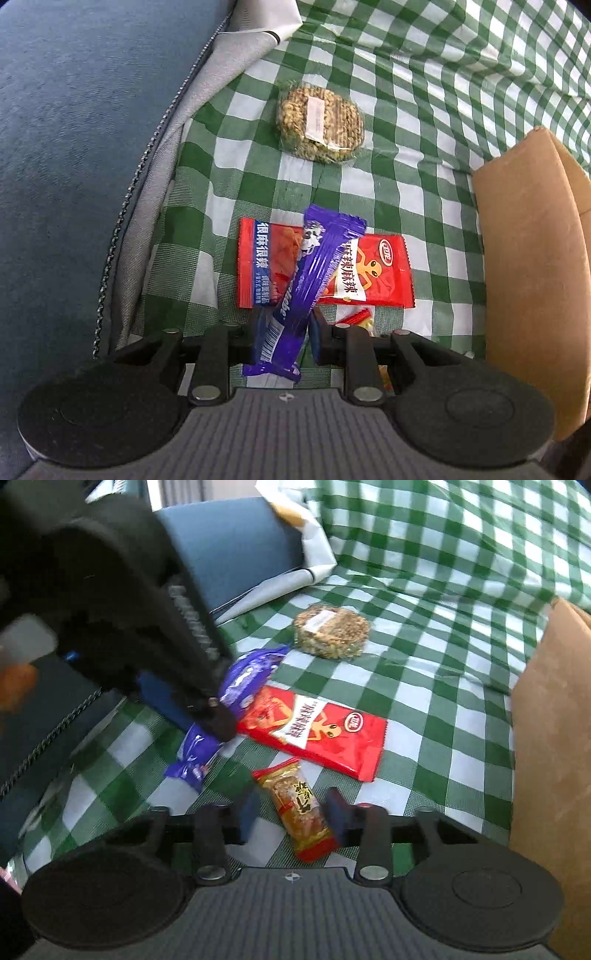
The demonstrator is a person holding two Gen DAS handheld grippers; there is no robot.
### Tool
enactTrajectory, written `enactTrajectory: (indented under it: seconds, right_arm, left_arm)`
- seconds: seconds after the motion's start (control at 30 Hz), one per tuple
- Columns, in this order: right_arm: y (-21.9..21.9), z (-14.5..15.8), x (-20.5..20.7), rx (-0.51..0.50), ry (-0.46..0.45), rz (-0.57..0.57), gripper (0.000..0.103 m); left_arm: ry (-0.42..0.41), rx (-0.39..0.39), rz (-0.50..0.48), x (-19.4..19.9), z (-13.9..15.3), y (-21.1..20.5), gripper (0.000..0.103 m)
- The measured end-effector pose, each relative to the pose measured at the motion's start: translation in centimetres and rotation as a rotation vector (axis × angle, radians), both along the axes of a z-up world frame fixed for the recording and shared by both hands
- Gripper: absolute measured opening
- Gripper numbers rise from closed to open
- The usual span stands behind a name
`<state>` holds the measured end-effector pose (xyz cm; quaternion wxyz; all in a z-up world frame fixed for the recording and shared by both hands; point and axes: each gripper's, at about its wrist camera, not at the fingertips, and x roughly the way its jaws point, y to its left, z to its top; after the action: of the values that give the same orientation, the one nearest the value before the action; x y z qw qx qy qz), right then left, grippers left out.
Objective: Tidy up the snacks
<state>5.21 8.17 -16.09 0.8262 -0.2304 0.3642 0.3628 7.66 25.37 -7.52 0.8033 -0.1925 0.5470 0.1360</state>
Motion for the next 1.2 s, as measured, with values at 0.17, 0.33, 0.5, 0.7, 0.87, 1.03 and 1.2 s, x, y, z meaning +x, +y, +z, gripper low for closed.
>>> enactTrajectory:
  seconds: [0.17, 0.33, 0.5, 0.7, 0.87, 1.03, 1.2]
  right_arm:
    - [0.2, 0.2, -1.2, -0.025, -0.019, 0.055, 0.019]
    - [-0.5, 1.1, -0.5, -0.008, 0.019, -0.044, 0.018]
    - [-1.7, 2.1, 0.0, 0.023, 0.044, -0.106, 0.018]
    - [-2.5, 4.0, -0.2, 0.064, 0.010, -0.127, 0.018]
    - [-3.8, 6.8, -1.0, 0.121, -0.034, -0.134, 0.018]
    - [-5.7, 11.3, -1.4, 0.210, -0.064, -0.159, 0.018]
    - [-9.0, 16.7, -1.7, 0.294, -0.158, -0.135, 0.018]
  left_arm:
    - [0.023, 0.019, -0.020, 0.5, -0.5, -0.4, 0.027]
    - [0.013, 0.033, -0.057, 0.7, -0.4, -0.9, 0.022]
    - [-0.031, 0.019, -0.053, 0.4, 0.4, -0.8, 0.021]
    - [-0.134, -0.006, -0.028, -0.4, 2.2, -0.9, 0.021]
    - [-0.252, 0.019, 0.013, -1.5, 4.5, -1.1, 0.021]
    - [-0.381, 0.048, 0.033, -2.6, 6.8, -2.0, 0.021]
    - [-0.470, 0.047, 0.035, -3.3, 8.4, -3.5, 0.021]
